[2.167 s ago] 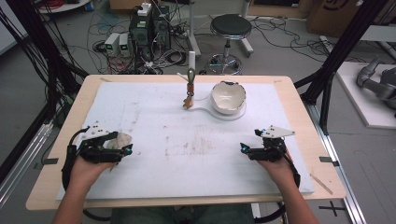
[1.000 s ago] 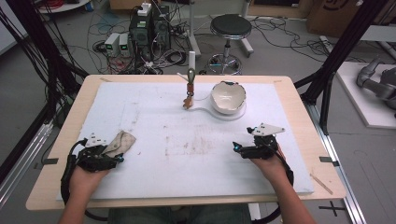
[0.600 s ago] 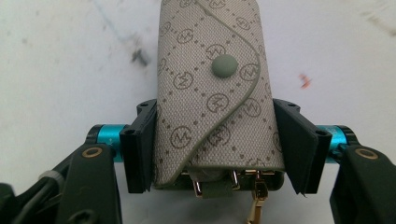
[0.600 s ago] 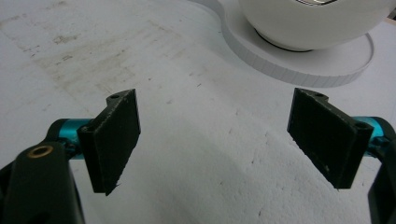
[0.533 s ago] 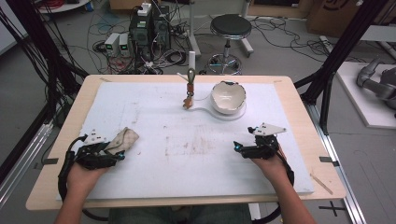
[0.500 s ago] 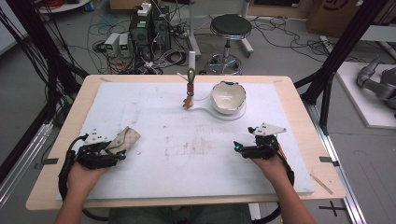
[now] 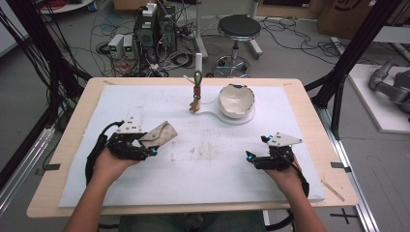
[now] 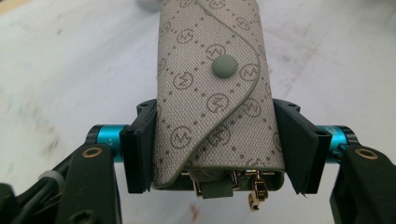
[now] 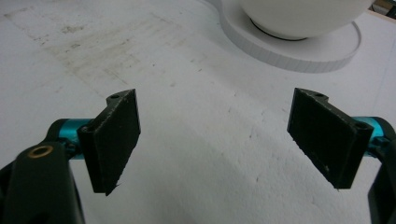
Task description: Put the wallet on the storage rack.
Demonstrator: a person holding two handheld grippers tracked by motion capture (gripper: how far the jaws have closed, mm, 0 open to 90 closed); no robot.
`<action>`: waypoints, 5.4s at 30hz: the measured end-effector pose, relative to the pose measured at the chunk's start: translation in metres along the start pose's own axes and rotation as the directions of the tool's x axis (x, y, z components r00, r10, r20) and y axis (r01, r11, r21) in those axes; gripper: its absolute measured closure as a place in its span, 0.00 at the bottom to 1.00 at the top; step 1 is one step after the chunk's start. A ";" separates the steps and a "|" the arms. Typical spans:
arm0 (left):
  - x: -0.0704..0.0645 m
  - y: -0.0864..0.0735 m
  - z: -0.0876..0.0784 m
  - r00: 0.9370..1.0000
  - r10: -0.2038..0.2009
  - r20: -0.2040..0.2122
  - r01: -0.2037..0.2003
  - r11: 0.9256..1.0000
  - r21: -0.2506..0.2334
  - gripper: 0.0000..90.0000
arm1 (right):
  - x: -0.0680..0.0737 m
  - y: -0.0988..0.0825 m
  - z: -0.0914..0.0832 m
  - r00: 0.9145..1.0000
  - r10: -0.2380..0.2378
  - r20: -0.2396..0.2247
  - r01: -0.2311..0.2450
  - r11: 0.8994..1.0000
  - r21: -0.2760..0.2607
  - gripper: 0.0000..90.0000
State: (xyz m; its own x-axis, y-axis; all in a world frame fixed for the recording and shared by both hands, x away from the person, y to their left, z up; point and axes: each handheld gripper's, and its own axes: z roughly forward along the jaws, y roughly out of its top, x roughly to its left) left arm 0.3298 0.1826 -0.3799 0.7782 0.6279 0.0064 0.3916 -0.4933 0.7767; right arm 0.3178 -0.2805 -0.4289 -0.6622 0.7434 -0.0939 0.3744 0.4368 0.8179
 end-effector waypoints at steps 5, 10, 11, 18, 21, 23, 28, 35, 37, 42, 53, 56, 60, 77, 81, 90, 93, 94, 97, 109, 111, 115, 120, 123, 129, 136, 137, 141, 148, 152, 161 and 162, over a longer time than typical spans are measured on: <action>-0.006 0.032 0.015 0.997 0.055 0.056 -0.054 0.998 -0.022 0.41 | -0.001 -0.008 -0.009 1.000 0.015 0.018 -0.015 1.000 0.005 0.19; -0.012 0.056 0.033 0.992 0.099 0.082 -0.098 0.995 -0.020 0.41 | -0.001 -0.013 -0.016 0.999 0.021 0.027 -0.021 1.000 0.005 0.19; -0.013 0.060 0.036 0.991 0.106 0.085 -0.104 0.994 -0.019 0.41 | -0.001 -0.014 -0.017 0.999 0.020 0.026 -0.020 1.000 0.005 0.19; -0.015 0.084 0.055 0.987 0.128 0.098 -0.128 0.992 -0.004 0.41 | 0.000 -0.016 -0.017 0.999 0.021 0.026 -0.021 1.000 0.011 0.19; -0.016 0.094 0.062 0.986 0.135 0.099 -0.136 0.991 -0.001 0.41 | 0.000 -0.016 -0.016 1.000 0.016 0.021 -0.016 1.000 0.013 0.19; -0.016 0.101 0.068 0.985 0.139 0.100 -0.140 0.990 0.003 0.41 | 0.001 -0.016 -0.016 1.000 0.015 0.019 -0.016 1.000 0.015 0.19; -0.018 0.119 0.085 0.982 0.155 0.104 -0.158 0.987 0.028 0.41 | 0.001 -0.017 -0.017 1.000 0.016 0.017 -0.016 1.000 0.015 0.19; -0.019 0.145 0.108 0.980 0.168 0.109 -0.174 0.983 0.050 0.41 | -0.001 -0.019 -0.017 1.000 0.016 0.018 -0.016 1.000 0.018 0.19; -0.018 0.153 0.116 0.980 0.167 0.108 -0.174 0.983 0.057 0.41 | -0.001 -0.019 -0.017 1.000 0.015 0.016 -0.015 1.000 0.019 0.19; -0.015 0.169 0.133 0.981 0.165 0.105 -0.173 0.982 0.076 0.41 | -0.001 -0.020 -0.016 1.000 0.011 0.009 -0.011 1.000 0.023 0.19; -0.012 0.198 0.175 0.976 0.180 0.124 -0.196 0.972 0.131 0.41 | -0.002 -0.021 -0.017 1.000 0.008 0.014 -0.008 1.000 0.021 0.19; -0.011 0.202 0.188 0.978 0.171 0.120 -0.189 0.969 0.161 0.41 | -0.002 -0.021 -0.017 1.000 0.003 0.011 -0.004 1.000 0.025 0.19; -0.012 0.206 0.199 0.979 0.171 0.112 -0.189 0.965 0.182 0.41 | -0.004 -0.022 -0.017 1.000 0.007 0.011 -0.007 1.000 0.024 0.19; -0.015 0.217 0.225 0.981 0.188 0.054 -0.196 0.955 0.223 0.37 | -0.005 -0.023 -0.016 1.000 0.005 0.005 -0.006 1.000 0.024 0.19; -0.015 0.220 0.220 0.984 0.175 0.040 -0.180 0.966 0.185 0.35 | -0.004 -0.023 -0.017 1.000 0.006 0.008 -0.006 1.000 0.023 0.19; -0.016 0.213 0.189 0.986 0.151 0.070 -0.158 0.980 0.120 0.31 | -0.003 -0.022 -0.015 1.000 -0.005 0.002 0.005 1.000 0.025 0.19; -0.016 0.210 0.181 0.985 0.150 0.080 -0.158 0.982 0.104 0.31 | -0.003 -0.021 -0.016 1.000 -0.001 0.004 0.000 1.000 0.027 0.19; -0.016 0.208 0.176 0.986 0.143 0.090 -0.151 0.984 0.090 0.31 | -0.003 -0.021 -0.016 1.000 0.000 0.006 0.000 1.000 0.023 0.19; -0.017 0.201 0.166 0.983 0.142 0.114 -0.152 0.985 0.082 0.31 | -0.002 -0.019 -0.016 1.000 -0.003 0.005 0.003 1.000 0.022 0.19; -0.018 0.164 0.123 0.980 0.135 0.143 -0.138 0.990 0.011 0.31 | 0.001 -0.014 -0.009 1.000 -0.015 -0.009 0.016 1.000 0.024 0.19; -0.017 0.156 0.116 0.980 0.136 0.142 -0.139 0.990 0.010 0.31 | 0.002 -0.014 -0.008 1.000 -0.015 -0.009 0.015 1.000 0.026 0.19; -0.014 0.138 0.102 0.979 0.134 0.153 -0.135 0.991 -0.005 0.31 | 0.003 -0.012 -0.007 1.000 -0.022 -0.011 0.022 0.999 0.028 0.19; -0.010 0.115 0.082 0.983 0.114 0.143 -0.112 0.994 -0.022 0.31 | 0.004 -0.012 -0.005 1.000 -0.026 -0.013 0.027 0.999 0.029 0.19; -0.010 0.104 0.072 0.986 0.113 0.121 -0.111 0.994 -0.022 0.31 | 0.005 -0.011 -0.005 1.000 -0.027 -0.013 0.027 0.999 0.030 0.19; -0.013 0.079 0.057 0.988 0.094 0.123 -0.089 0.995 -0.053 0.31 | 0.006 -0.011 -0.005 1.000 -0.028 -0.014 0.028 0.999 0.030 0.19; -0.019 0.053 0.036 0.993 0.059 0.099 -0.049 0.993 -0.103 0.31 | 0.007 -0.011 -0.004 0.999 -0.037 -0.017 0.037 0.999 0.024 0.19; -0.019 0.050 0.034 0.994 0.058 0.093 -0.048 0.993 -0.105 0.31 | 0.007 -0.011 -0.004 0.999 -0.037 -0.017 0.037 0.999 0.024 0.19; -0.015 0.036 0.022 0.997 0.041 0.073 -0.033 0.994 -0.106 0.31 | 0.007 -0.011 -0.004 0.999 -0.038 -0.020 0.039 0.999 0.027 0.19; -0.003 0.008 0.006 1.000 -0.006 0.022 0.008 0.996 -0.089 0.31 | 0.005 -0.012 -0.003 0.999 -0.028 -0.023 0.029 0.999 0.024 0.19; 0.002 -0.006 -0.001 0.999 -0.036 0.003 0.036 0.995 -0.091 0.31 | 0.004 -0.011 -0.002 1.000 -0.021 -0.023 0.022 0.999 0.024 0.19; 0.004 -0.032 -0.003 0.996 -0.084 -0.023 0.082 0.994 -0.074 0.31 | 0.003 -0.010 0.000 0.999 -0.024 -0.025 0.025 0.999 0.024 0.19; 0.005 -0.034 -0.003 0.996 -0.083 -0.027 0.081 0.994 -0.072 0.31 | 0.002 -0.010 -0.001 0.999 -0.025 -0.023 0.026 0.999 0.022 0.19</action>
State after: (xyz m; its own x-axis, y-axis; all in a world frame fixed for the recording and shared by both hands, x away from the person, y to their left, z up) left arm 0.3184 0.2042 -0.4040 0.7296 0.6827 -0.0414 0.4173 -0.3963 0.8178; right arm 0.3121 -0.2839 -0.4372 -0.6863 0.7203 -0.1014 0.3711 0.4666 0.8028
